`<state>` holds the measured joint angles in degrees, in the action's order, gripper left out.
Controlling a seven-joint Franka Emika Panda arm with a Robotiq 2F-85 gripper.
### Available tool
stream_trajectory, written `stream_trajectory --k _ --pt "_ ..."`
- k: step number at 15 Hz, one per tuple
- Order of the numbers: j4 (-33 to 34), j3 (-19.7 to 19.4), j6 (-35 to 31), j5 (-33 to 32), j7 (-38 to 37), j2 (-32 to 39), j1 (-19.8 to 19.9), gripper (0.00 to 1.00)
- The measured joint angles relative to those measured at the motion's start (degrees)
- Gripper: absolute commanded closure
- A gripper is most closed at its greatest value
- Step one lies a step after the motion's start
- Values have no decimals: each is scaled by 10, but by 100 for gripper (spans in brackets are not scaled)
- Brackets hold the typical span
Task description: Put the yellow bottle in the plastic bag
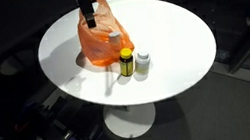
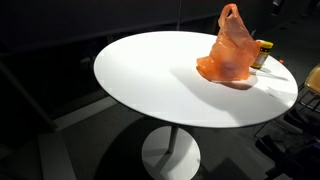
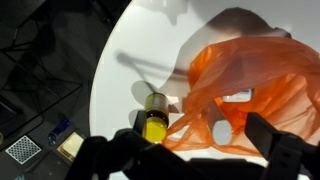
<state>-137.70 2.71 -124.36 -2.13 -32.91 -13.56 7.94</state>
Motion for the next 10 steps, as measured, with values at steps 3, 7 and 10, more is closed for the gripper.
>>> stream_trajectory --k 3,7,10 --pt "-8 -14 -43 -18 -15 35 7 0" --pt "-19 -38 -115 -26 -15 82 11 0" --pt "-20 -56 -155 -28 -15 116 11 0"
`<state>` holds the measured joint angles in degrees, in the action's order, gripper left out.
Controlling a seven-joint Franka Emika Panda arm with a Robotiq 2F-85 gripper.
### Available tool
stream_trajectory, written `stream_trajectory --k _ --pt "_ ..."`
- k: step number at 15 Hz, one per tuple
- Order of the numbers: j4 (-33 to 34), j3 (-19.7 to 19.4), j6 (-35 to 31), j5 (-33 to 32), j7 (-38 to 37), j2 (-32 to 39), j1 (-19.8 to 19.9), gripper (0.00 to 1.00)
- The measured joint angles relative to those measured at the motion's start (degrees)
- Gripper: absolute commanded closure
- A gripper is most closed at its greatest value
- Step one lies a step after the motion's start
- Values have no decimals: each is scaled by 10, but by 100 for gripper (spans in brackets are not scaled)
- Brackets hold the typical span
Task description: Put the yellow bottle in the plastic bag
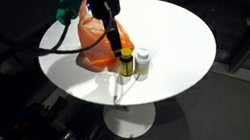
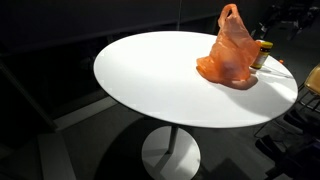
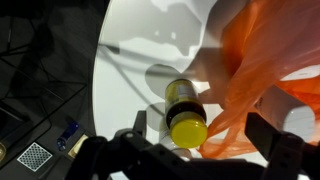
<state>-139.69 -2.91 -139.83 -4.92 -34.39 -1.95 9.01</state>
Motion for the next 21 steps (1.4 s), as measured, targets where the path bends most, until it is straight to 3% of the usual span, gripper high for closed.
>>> stream_trajectory --k 11,12,17,21 --pt "7 -38 -56 -16 1 69 -2 0" --pt "8 -40 -59 -16 1 72 -3 16" --pt "16 -48 -64 -18 1 78 -9 60" --pt "18 -49 -54 -18 1 69 -16 81"
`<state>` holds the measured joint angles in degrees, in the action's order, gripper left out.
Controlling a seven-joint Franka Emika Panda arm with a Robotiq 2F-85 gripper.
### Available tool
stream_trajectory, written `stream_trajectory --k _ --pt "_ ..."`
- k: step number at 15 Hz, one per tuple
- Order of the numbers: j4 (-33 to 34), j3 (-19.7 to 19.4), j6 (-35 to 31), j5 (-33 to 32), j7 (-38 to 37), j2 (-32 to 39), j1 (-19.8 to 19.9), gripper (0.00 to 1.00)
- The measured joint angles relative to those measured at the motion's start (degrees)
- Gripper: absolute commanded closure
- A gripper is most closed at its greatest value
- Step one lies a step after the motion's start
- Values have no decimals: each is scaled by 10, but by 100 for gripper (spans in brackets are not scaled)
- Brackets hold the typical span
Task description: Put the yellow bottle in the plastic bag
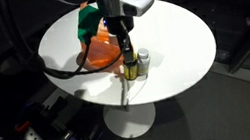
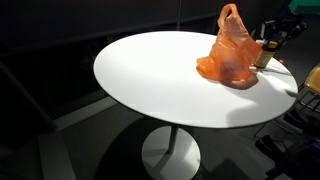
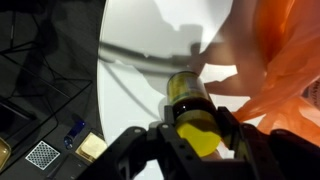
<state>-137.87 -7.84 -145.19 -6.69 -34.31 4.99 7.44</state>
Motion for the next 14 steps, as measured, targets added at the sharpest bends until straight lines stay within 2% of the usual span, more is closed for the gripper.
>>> stream_trajectory --k 7,14 --pt "7 13 108 1 0 -104 -15 81" --pt "32 55 118 47 2 -172 -26 81"
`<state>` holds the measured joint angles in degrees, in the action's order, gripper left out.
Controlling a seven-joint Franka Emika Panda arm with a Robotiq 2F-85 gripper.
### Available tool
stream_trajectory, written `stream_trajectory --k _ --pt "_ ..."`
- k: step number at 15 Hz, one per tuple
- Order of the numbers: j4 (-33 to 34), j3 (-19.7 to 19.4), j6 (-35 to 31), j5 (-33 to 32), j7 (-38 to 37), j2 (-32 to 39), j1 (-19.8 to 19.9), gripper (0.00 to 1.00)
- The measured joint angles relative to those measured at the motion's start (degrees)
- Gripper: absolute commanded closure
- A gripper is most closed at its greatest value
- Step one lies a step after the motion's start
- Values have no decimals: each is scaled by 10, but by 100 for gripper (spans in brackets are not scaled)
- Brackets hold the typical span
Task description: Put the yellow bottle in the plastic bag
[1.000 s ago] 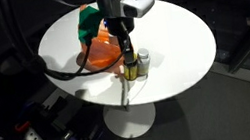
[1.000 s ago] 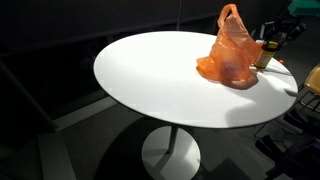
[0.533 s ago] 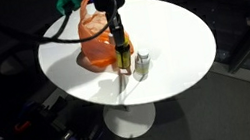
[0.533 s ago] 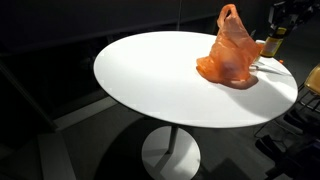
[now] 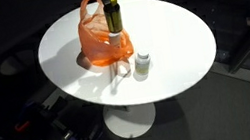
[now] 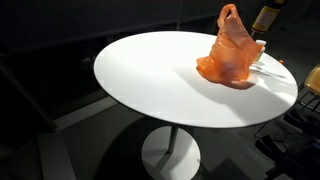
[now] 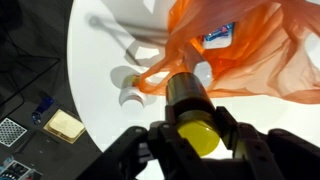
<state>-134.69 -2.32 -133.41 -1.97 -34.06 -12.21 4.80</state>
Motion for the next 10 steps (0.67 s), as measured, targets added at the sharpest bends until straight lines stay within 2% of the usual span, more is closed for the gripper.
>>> stream_trajectory --k 7,10 --pt "31 15 -14 103 40 8 -28 81" --pt "36 21 -16 129 50 30 -37 81"
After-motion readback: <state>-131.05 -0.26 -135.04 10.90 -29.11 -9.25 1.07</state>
